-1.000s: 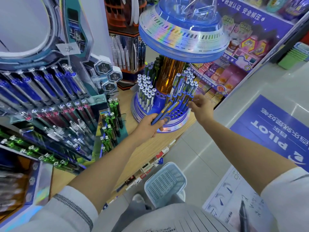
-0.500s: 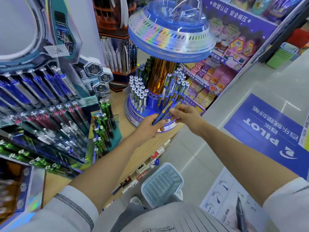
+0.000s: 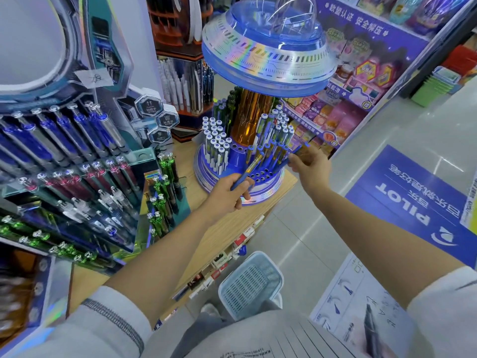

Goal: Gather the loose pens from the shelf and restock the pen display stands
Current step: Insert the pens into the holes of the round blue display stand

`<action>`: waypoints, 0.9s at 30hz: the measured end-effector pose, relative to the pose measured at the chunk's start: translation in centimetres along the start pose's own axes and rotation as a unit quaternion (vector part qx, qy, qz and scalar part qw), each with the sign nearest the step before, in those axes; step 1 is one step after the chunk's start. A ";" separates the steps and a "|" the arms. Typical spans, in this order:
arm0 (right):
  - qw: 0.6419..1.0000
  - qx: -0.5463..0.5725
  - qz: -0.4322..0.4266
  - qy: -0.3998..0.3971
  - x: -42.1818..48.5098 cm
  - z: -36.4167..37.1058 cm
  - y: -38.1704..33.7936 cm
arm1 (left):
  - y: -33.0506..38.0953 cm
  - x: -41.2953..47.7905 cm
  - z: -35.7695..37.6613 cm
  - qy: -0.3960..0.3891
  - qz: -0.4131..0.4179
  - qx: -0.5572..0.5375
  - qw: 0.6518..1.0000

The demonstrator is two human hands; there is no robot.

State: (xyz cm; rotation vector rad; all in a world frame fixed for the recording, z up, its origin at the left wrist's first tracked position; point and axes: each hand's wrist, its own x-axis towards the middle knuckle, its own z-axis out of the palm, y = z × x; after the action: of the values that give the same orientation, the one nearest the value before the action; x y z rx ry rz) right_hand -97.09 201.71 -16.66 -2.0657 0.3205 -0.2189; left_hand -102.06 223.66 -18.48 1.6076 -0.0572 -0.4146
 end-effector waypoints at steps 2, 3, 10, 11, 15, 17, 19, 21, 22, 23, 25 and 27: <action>1.000 -0.026 0.013 -0.009 0.0 0.4 0.2 | 0.0 0.0 -0.1 -0.001 -0.002 -0.006 1.000; 0.999 -0.041 0.016 -0.014 0.1 0.5 0.3 | -0.1 0.0 -0.2 -0.001 -0.002 -0.009 1.000; 0.998 -0.002 0.052 -0.021 -0.3 1.6 0.4 | -0.1 0.0 -0.5 -0.002 -0.001 -0.018 1.000; 0.997 -0.022 0.060 -0.039 -0.5 1.6 0.3 | -0.1 0.1 -0.6 -0.003 -0.001 -0.016 1.000; 0.994 0.025 0.060 -0.090 -1.7 1.0 -0.3 | -0.2 0.3 -0.3 -0.014 0.002 0.005 1.000; 0.978 0.079 0.054 -0.183 -2.5 0.5 -0.9 | -0.1 0.4 0.1 -0.025 -0.001 0.010 1.000; 0.957 0.101 0.043 -0.269 -3.0 0.2 -1.3 | 0.1 0.6 0.7 -0.040 -0.004 0.024 0.999; 0.953 0.122 0.031 -0.274 -3.0 0.1 -1.5 | 0.2 0.9 1.3 -0.053 -0.006 0.038 0.998; 0.958 0.140 0.034 -0.250 -2.9 0.0 -1.6 | 0.1 1.1 1.5 -0.049 -0.007 0.037 0.998; 0.962 0.160 0.039 -0.216 -2.7 -0.3 -1.7 | 0.1 1.3 1.6 -0.033 -0.008 0.034 0.999; 0.971 0.195 0.039 -0.134 -2.1 -1.1 -1.8 | 0.0 1.6 1.4 0.031 0.010 0.056 0.998; 0.977 0.204 0.024 -0.058 -1.4 -1.8 -1.9 | -0.2 1.8 0.8 0.098 0.058 0.133 0.985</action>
State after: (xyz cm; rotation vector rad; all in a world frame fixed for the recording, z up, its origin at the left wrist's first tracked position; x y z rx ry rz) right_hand -98.72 201.57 -14.16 -1.6549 0.2316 -0.1212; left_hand -100.70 222.44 -19.08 1.8916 -0.0586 -0.1608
